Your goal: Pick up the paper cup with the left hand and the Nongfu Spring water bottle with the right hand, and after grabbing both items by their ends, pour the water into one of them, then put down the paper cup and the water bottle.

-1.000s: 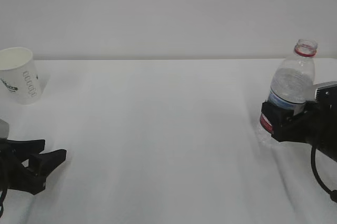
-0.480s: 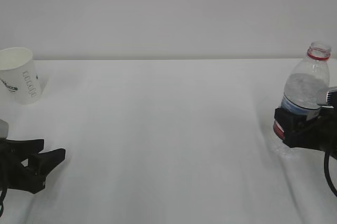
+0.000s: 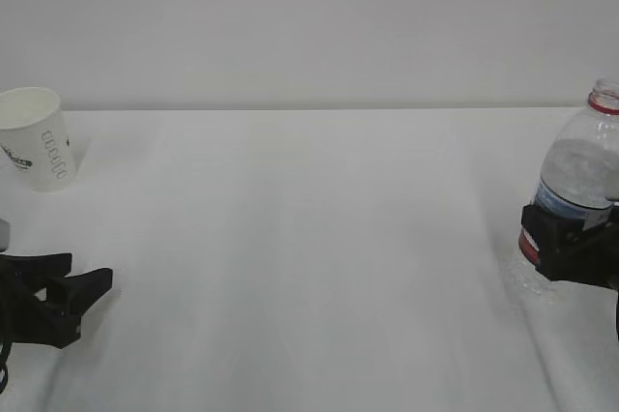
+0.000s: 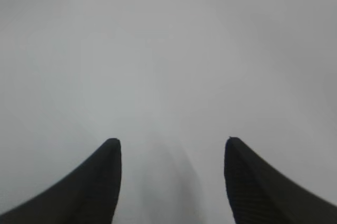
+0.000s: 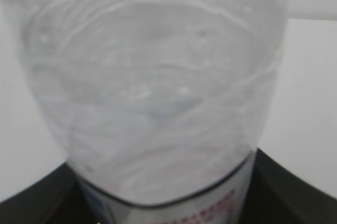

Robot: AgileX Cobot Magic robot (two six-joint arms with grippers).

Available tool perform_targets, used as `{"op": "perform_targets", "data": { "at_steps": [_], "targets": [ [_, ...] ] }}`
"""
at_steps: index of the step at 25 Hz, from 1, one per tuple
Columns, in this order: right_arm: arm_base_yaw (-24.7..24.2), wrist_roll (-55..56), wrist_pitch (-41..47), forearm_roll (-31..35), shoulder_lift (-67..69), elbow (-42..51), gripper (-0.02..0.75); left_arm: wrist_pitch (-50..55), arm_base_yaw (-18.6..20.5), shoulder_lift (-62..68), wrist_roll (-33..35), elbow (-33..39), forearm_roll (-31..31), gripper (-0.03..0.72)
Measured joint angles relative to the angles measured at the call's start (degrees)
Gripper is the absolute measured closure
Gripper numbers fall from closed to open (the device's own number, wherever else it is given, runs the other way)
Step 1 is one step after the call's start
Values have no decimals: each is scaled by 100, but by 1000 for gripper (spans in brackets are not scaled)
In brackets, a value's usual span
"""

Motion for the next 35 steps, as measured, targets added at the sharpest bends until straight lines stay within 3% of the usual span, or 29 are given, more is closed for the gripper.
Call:
{"op": "perform_targets", "data": {
  "at_steps": [20,35],
  "targets": [
    [0,190,66,93,-253,216,235,0,0,0,0,-120,-1321,237],
    [0,43,66,97,-253,216,235,0,0,15,0,-589,-1626,229]
  ]
}}
